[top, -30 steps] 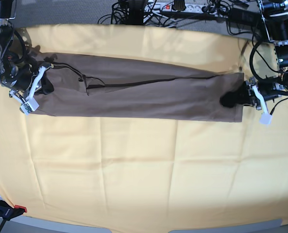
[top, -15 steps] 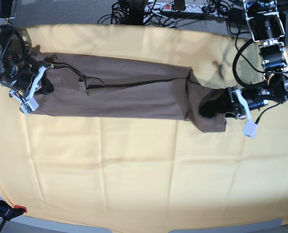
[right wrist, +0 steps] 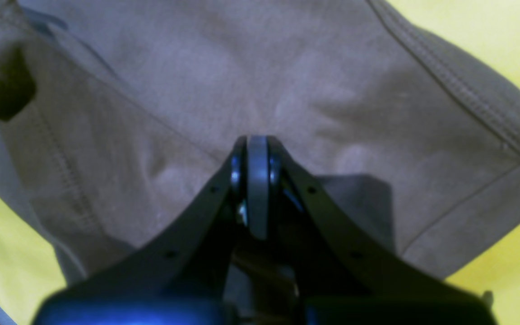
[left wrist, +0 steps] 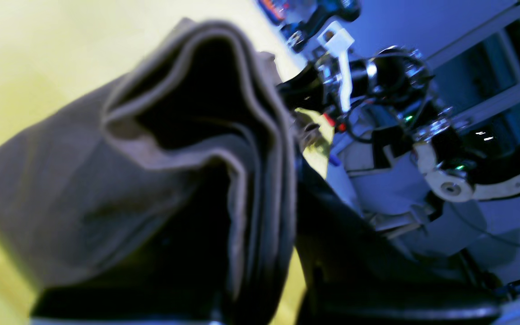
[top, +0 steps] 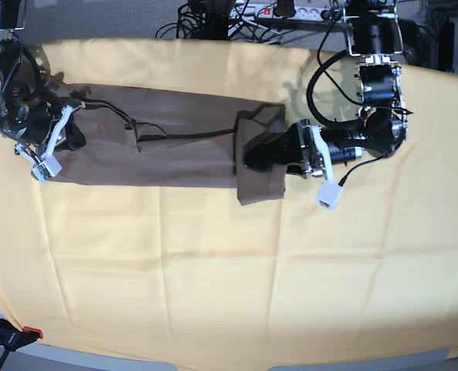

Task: Fold the T-shirt properly
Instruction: 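Fold the strip's end over toward the right gripper with the left gripper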

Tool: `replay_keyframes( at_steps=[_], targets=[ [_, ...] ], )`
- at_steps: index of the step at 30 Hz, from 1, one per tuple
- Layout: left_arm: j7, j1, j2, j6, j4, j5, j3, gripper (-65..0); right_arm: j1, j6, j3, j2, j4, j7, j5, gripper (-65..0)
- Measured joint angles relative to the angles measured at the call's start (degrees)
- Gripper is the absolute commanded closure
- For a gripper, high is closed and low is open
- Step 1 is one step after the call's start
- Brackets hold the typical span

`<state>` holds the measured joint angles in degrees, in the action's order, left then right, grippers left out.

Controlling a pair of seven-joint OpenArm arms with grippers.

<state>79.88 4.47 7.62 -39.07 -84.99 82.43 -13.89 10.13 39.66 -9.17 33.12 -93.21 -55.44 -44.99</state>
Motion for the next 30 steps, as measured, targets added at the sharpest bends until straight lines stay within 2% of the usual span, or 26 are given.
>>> replay_keyframes(
  at_steps=[6,8,9,10,12,13,14,15,17,19,22,23,27,28,29,30],
  targets=[
    [-4.31,0.0,-4.98,0.0,0.02,-8.0,0.07,0.0,0.0,0.02,0.0,0.0,0.0,0.0,0.0,0.0],
    [-4.55,0.0,-5.75,0.0,0.0,-8.33,0.04,0.0,0.0,0.0,0.0,0.0,0.0,0.0,0.0,0.0],
    [-4.31,0.0,-5.92,0.0,0.0,-8.28,0.04,-4.0,0.0,0.02,0.0,0.0,0.0,0.0,0.0,0.0],
    [-3.28,0.0,-6.16,0.66,0.0,-7.58,0.0,-11.0,0.0,0.02,0.0,0.0,0.0,0.0,0.0,0.0],
    [-2.51,-0.02,-6.51,0.44,0.0,-5.68,0.57,-28.4,0.0,0.02,0.0,0.0,0.0,0.0,0.0,0.0],
    [-2.47,0.0,-6.51,-0.63,0.0,-5.86,1.38,-36.3,0.0,0.02,0.0,0.0,0.0,0.0,0.0,-3.1],
    [-2.62,0.02,-6.54,-0.44,0.0,-6.38,2.21,-41.4,0.0,0.0,0.0,0.0,0.0,0.0,0.0,-7.6],
    [-3.17,0.0,-6.51,-0.44,0.0,-7.06,3.06,-43.8,0.0,0.0,0.0,0.0,0.0,0.0,0.02,-12.0],
    [-3.19,0.0,-6.51,-0.44,0.0,-7.21,4.87,-44.1,-0.02,0.0,0.0,0.0,0.0,0.04,0.0,-19.5],
    [-3.17,0.0,-6.51,1.51,0.02,-4.63,6.58,-44.1,-0.04,-0.02,0.0,0.0,0.0,0.39,0.0,-22.9],
    [-2.93,0.0,-6.56,1.01,0.0,0.17,7.56,-44.1,-0.15,-0.04,0.0,0.0,0.0,0.39,-0.02,-22.8],
    [-2.93,0.0,-6.58,-0.15,0.02,0.79,7.54,-44.1,-0.13,-0.04,0.0,0.0,0.0,0.39,-0.02,-22.7],
    [-2.91,0.0,-6.54,-0.44,0.0,0.76,7.45,-44.0,-0.13,-0.04,0.0,-0.02,0.0,0.39,0.0,-22.7],
    [-2.73,0.02,-6.51,-0.44,0.0,0.79,7.45,-42.5,-0.13,-0.07,0.0,0.0,0.0,0.39,0.0,-22.7],
    [-2.43,0.02,-6.51,-0.44,0.0,0.76,7.45,-37.5,-0.13,-0.13,0.0,0.0,0.0,0.39,-0.02,-22.7],
    [-2.45,0.02,-6.51,-0.46,0.0,0.79,7.08,-28.2,-0.15,-0.15,0.0,0.0,0.0,0.39,-0.02,-22.7]
  ],
)
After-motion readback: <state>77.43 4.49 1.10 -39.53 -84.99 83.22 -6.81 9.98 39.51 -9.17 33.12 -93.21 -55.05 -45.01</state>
